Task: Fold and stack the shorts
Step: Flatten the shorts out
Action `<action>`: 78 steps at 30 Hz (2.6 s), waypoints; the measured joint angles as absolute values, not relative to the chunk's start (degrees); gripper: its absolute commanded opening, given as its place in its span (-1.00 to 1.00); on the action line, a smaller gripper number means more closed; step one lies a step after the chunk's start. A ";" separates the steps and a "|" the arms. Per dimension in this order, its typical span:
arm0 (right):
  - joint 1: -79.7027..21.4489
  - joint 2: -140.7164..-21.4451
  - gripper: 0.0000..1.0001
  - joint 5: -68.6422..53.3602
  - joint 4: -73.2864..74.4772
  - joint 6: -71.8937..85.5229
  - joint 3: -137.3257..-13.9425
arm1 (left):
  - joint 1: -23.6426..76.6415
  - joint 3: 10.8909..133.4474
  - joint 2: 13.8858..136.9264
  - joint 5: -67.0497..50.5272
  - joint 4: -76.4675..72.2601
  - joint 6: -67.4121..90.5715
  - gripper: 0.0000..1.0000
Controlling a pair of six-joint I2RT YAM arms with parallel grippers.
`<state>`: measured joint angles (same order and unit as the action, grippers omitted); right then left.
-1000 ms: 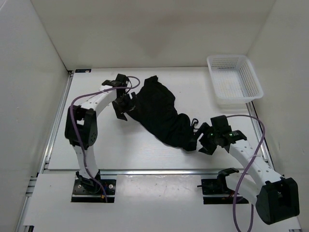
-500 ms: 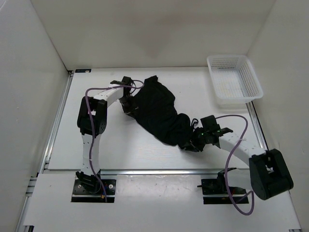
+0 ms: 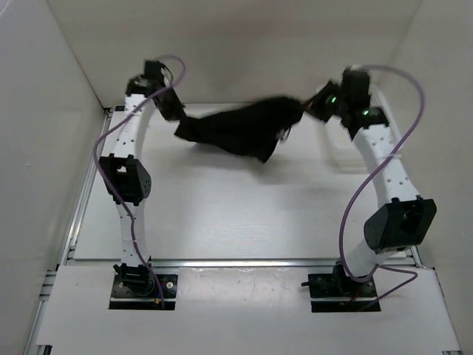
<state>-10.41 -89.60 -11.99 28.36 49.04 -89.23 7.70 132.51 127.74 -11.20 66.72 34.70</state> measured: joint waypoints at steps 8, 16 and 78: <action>-10.00 -83.44 -1.00 -17.72 28.18 39.16 -102.83 | -1.37 130.34 102.98 -17.89 60.23 36.07 -0.79; -11.16 -56.84 0.32 -10.24 31.48 31.38 -56.75 | 4.67 80.05 78.15 -15.38 53.08 35.31 0.68; -10.76 -91.61 -1.00 -8.91 31.59 36.23 -103.55 | -3.90 130.04 110.80 -14.57 65.45 32.16 -0.79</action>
